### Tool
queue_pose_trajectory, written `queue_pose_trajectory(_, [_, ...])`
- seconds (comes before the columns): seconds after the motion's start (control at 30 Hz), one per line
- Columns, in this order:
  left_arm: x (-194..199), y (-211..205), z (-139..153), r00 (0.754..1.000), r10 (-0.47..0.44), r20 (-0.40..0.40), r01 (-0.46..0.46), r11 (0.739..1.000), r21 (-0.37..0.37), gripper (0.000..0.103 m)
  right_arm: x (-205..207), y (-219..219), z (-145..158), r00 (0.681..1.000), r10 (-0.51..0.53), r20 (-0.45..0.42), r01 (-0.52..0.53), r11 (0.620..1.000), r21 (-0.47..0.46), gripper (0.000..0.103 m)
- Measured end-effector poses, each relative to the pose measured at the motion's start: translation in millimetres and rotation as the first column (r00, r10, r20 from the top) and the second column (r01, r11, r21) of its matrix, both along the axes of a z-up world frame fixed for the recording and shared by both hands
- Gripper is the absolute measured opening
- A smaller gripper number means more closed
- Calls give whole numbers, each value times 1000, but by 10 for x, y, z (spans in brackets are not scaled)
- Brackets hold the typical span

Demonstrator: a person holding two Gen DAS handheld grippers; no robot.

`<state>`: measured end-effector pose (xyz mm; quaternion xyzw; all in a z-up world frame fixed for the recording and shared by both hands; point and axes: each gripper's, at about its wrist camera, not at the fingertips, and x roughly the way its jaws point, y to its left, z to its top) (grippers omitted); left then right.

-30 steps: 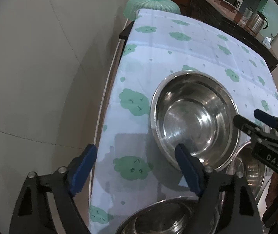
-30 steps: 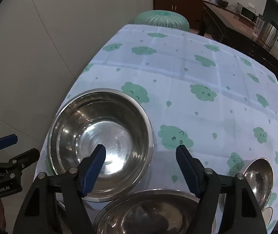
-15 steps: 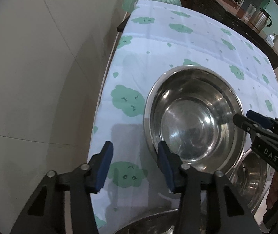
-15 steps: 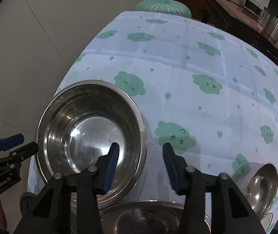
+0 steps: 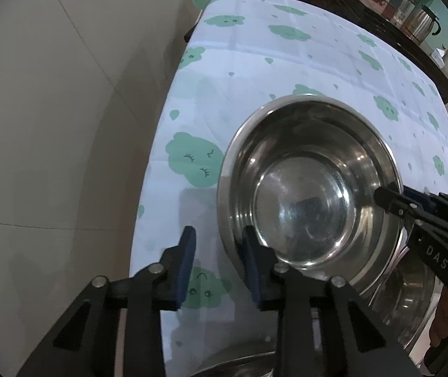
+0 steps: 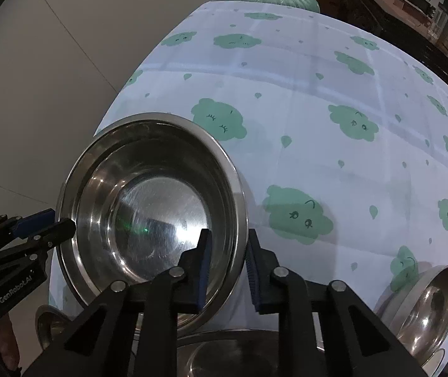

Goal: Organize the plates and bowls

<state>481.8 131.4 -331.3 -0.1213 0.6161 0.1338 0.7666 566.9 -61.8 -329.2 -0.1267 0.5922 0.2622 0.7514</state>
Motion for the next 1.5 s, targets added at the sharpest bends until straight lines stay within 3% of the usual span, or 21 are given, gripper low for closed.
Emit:
queue_pose_trajectory(0.2, [26, -52, -9, 1000, -19, 3, 19, 1000, 4, 13, 16, -3, -29, 1000, 3, -15, -3, 1000, 10, 20])
queue_pose_trajectory(0.73, [16, -57, 24, 1000, -1, 9, 0, 1000, 28, 12, -4, -32, -3, 1000, 14, -19, -14, 1000, 22, 14])
queue_pose_trajectory(1.5, [-157, 8, 432, 998, 14, 61, -18, 997, 71, 12, -90, 62, 366, 999, 35, 31, -37, 997, 61, 15])
